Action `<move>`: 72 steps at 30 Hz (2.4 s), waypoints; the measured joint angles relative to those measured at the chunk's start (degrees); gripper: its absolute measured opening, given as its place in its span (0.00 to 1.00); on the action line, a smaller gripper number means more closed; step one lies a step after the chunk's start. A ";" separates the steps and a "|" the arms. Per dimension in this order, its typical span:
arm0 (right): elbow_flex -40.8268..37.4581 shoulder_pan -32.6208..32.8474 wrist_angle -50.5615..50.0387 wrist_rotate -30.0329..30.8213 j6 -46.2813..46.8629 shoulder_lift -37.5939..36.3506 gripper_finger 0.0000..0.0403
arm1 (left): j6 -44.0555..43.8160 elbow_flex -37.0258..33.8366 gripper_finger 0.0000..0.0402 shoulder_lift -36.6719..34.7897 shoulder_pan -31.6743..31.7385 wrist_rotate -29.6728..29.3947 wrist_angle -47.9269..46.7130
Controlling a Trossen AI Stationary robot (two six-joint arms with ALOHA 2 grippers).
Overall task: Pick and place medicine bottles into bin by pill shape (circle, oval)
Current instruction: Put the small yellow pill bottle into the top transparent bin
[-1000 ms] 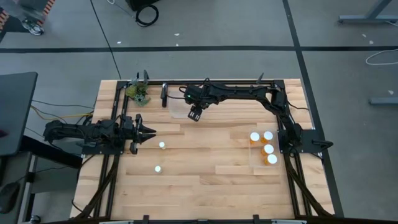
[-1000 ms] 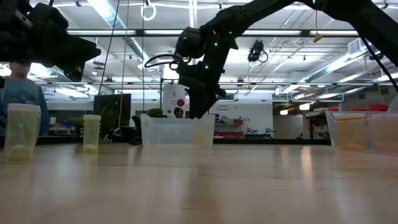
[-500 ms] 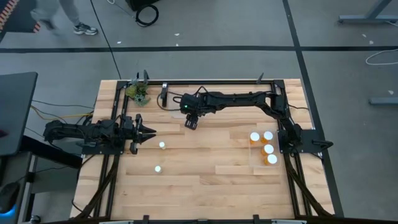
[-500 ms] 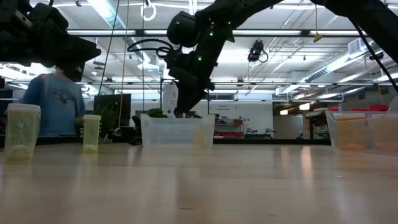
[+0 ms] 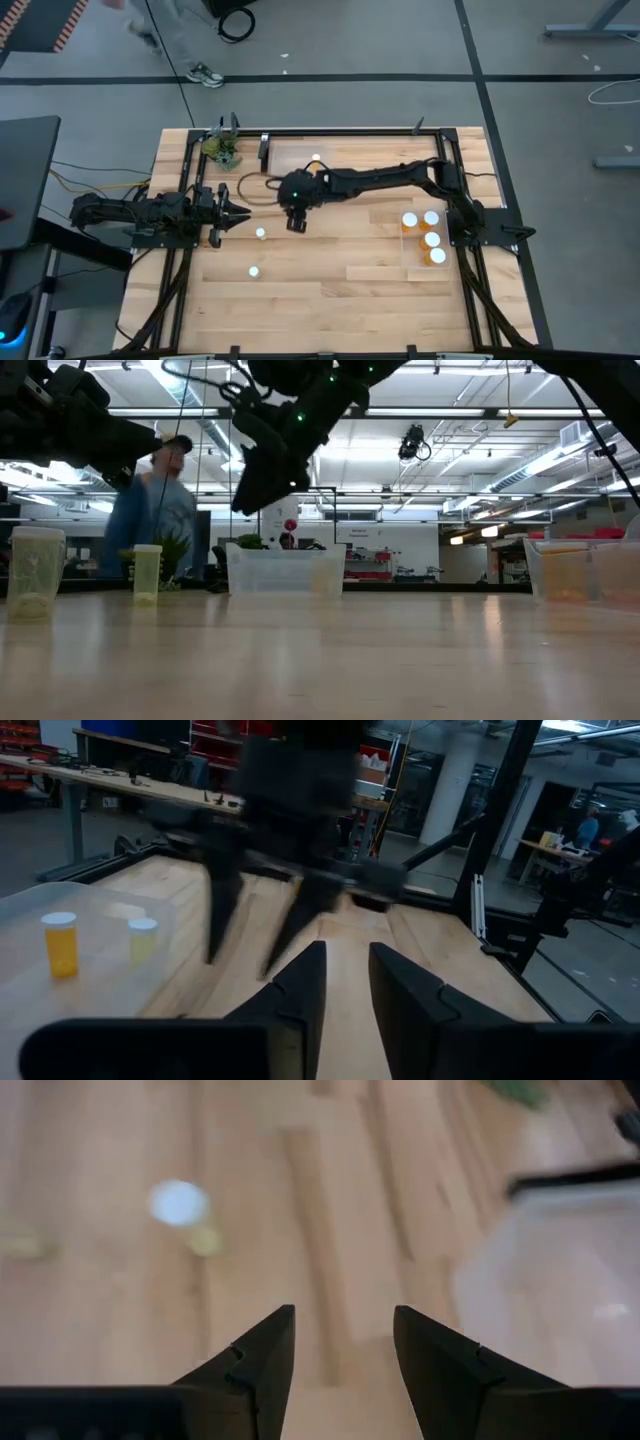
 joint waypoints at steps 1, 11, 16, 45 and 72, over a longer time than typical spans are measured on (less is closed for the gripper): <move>0.00 0.74 0.81 -0.12 -0.28 0.00 0.44 | 0.02 -0.02 0.22 0.00 -0.01 -0.01 0.00; 0.00 6.95 12.22 -0.13 -1.80 0.00 0.44 | -0.02 -0.02 0.21 0.00 0.00 0.00 -0.02; -0.02 8.70 16.65 -0.10 -1.64 1.43 0.44 | -0.02 0.00 0.21 0.00 0.00 -0.01 -0.02; -0.02 9.39 26.39 4.02 -4.74 9.11 0.44 | -0.02 0.00 0.22 0.96 0.00 0.00 0.00; -42.55 9.44 20.12 10.71 -7.56 -46.41 0.32 | -0.02 -0.01 0.21 0.98 0.00 0.00 0.00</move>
